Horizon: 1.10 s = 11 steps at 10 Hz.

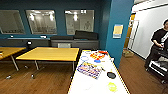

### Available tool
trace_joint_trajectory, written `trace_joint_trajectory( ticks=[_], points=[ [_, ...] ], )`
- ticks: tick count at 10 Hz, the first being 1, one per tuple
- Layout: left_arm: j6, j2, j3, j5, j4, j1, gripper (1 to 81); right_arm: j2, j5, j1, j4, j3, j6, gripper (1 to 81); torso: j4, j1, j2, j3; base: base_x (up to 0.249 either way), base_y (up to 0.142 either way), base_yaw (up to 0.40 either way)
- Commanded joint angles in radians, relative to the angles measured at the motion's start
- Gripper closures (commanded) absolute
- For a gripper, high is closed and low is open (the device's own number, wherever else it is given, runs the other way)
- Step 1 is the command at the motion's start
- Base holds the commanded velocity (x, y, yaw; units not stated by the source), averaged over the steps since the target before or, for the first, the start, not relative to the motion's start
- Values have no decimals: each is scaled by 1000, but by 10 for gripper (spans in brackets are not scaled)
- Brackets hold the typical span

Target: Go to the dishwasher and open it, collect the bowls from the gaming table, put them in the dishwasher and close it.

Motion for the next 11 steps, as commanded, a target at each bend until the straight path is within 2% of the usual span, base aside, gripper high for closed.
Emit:
trace_joint_trajectory(
  ticks=[1,2,11],
  points=[
    [3,-6,4,55,5,-33,10,-16,-59,46,-10,8,-4,10,0,0,0,0,0,-87,0],
    [3,-6,4,55,2,-33,10,-16,-59,46,-9,7,-4,10,0,0,0,0,0,-73,0],
    [3,-3,4,55,-1,-33,10,-7,-60,48,-10,-2,-2,10,0,0,0,0,0,0,0]
  ],
)
